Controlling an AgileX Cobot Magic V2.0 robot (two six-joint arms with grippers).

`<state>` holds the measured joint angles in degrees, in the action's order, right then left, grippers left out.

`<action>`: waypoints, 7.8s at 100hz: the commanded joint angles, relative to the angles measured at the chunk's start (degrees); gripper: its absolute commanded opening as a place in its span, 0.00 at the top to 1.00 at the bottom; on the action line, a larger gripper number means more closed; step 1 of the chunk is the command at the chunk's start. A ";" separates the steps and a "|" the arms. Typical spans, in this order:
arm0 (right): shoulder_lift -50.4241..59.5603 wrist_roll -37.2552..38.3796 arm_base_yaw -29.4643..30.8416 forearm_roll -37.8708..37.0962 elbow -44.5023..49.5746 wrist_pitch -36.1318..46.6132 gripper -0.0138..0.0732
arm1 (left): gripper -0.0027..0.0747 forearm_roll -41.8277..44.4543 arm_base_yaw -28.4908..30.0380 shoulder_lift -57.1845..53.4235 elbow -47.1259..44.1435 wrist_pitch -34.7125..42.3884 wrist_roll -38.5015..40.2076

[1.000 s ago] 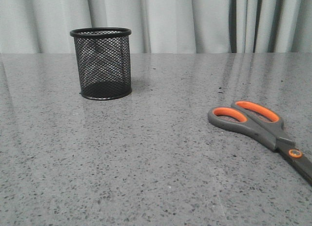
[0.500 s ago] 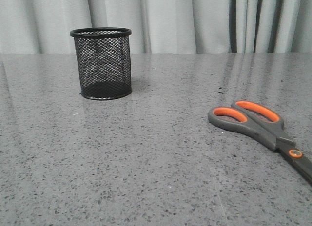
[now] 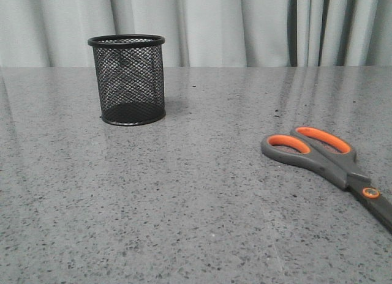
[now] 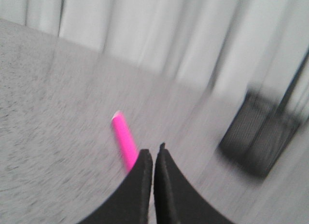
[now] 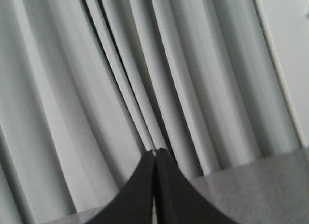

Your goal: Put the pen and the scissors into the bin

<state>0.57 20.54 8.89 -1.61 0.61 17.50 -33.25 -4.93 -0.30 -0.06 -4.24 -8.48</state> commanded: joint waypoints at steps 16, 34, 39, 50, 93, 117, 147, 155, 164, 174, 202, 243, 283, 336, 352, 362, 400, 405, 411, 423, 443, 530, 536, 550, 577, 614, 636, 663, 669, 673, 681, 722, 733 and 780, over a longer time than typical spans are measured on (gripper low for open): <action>1.14 9.82 0.08 0.68 -1.76 -2.75 0.90 | 0.99 -37.84 0.01 -1.75 -2.04 13.25 0.22; -1.65 10.65 -0.31 0.01 -10.51 -14.27 0.83 | 0.93 -22.87 0.01 0.45 5.50 2.56 -0.37; -3.90 10.65 -1.12 -1.58 -13.33 -17.50 0.73 | 0.86 -16.80 0.01 2.80 9.16 -0.47 -0.37; -9.87 10.54 -4.72 -4.90 -18.81 -22.61 0.48 | 0.65 -6.93 0.01 11.35 18.62 -7.36 -0.37; -31.57 6.42 -19.52 -4.79 -30.80 -45.68 0.40 | 0.56 16.37 0.01 56.88 57.86 -46.44 7.98; -31.91 6.42 -23.71 -4.67 -30.80 -45.63 0.40 | 0.56 29.29 0.01 69.56 66.21 -51.15 13.29; -31.91 6.42 -23.86 -4.58 -30.80 -45.63 0.40 | 0.63 28.90 0.01 81.32 66.19 -52.31 13.72; -31.91 6.42 -23.86 -4.58 -30.80 -45.63 0.40 | 0.66 29.00 0.01 82.90 66.19 -52.19 13.72; -31.91 6.42 -23.86 -4.29 -30.80 -45.63 0.40 | 0.66 29.42 0.01 84.35 66.19 -51.52 13.72; -31.91 6.42 -23.86 -3.71 -30.80 -45.63 0.40 | 0.66 29.42 0.01 85.61 66.19 -50.78 13.72; -31.91 6.42 -23.86 -1.18 -30.80 -45.63 0.40 | 0.66 29.42 0.01 89.56 66.19 -50.52 13.72; -31.91 6.42 -23.86 -0.52 -30.80 -45.83 0.40 | 0.99 1.79 -0.93 80.14 66.19 -20.96 -6.29; -31.96 6.42 -23.86 -0.52 -30.33 -44.05 0.40 | 0.99 -36.72 -21.57 80.17 66.19 3.87 -44.97; -31.96 6.42 -23.86 -1.38 -30.33 -45.02 0.40 | 0.99 -35.29 -28.66 91.86 66.08 15.85 -44.97; -31.96 6.42 -23.86 -1.38 -30.33 -45.02 0.40 | 0.97 -35.14 -28.66 91.99 66.07 15.85 -44.97; -31.96 6.42 -23.86 -1.38 -30.33 -45.02 0.40 | 0.83 -35.14 -28.66 91.61 66.07 15.62 -44.97; -31.96 5.29 -24.80 -0.49 -30.99 -42.75 0.40 | 0.31 -35.14 -28.66 82.62 66.07 10.47 -44.97; -31.96 2.45 -25.99 0.49 -32.50 -42.04 0.40 | 0.31 -35.14 -28.66 79.52 66.07 8.81 -45.06; -32.80 -1.20 -27.78 1.61 -35.70 -41.52 0.40 | 0.32 -35.14 -28.66 74.89 66.07 5.93 -45.20; -39.28 -7.53 -32.70 1.61 -44.98 -45.08 0.40 | 0.35 -32.88 -28.66 65.76 66.07 -1.73 -45.19; -60.23 -13.29 -41.60 -5.60 -62.52 -66.11 0.41 | 0.39 -29.57 -28.66 52.86 64.21 -8.27 -45.19; -80.72 0.65 -43.62 3.35 -60.78 -77.53 0.32 | 0.39 -29.11 -28.66 37.52 55.84 -6.61 -45.19; -80.72 1.23 -43.62 3.35 -59.56 -75.50 0.32 | 0.39 -29.11 -28.66 37.52 55.84 -6.61 -45.19; -81.37 2.22 -43.62 3.35 -57.79 -70.64 0.32 | 0.39 -29.11 -28.66 37.52 55.84 -6.71 -45.19; -87.26 2.58 -43.62 2.88 -57.79 -68.95 0.56 | 0.39 -29.11 -28.66 37.52 55.84 -6.81 -45.19; -86.89 0.45 -44.47 -3.63 -65.14 -64.92 0.92 | 0.40 -29.11 -28.66 37.52 55.84 -7.26 -45.19; -82.78 -2.25 -45.16 -4.84 -78.47 -44.57 0.92 | 0.40 -30.38 -28.66 37.03 55.84 -7.62 -45.19; -85.82 -5.34 -45.16 -5.05 -80.43 -15.72 0.92 | 0.40 -30.17 -28.66 36.81 55.84 -8.24 -45.19; -87.68 -5.34 -45.25 -5.05 -80.43 -11.15 0.92 | 0.40 -30.17 -28.66 36.81 55.84 -8.27 -45.19; -89.00 -5.34 -45.42 -5.05 -80.43 -8.63 0.93 | 0.40 -30.17 -28.66 36.81 55.84 -8.27 -45.19; -91.48 -5.34 -45.82 -6.31 -80.43 -3.05 0.93 | 0.40 -30.05 -28.66 36.81 55.84 -8.62 -45.19; -101.62 -5.34 -46.45 -14.73 -78.12 6.96 0.93 | 0.40 -27.47 -28.66 36.68 55.84 -10.08 -45.19; -102.50 -5.47 -46.45 -14.73 -75.50 7.23 0.93 | 0.40 -27.42 -28.66 36.68 55.84 -10.69 -45.19; -102.86 -5.47 -46.45 -14.51 -72.40 9.27 0.40 | 0.40 -27.33 -28.66 36.68 55.84 -10.91 -45.19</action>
<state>-105.29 15.21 -37.69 -16.39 -70.66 21.56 -59.66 -33.18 36.34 54.41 -16.84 -53.57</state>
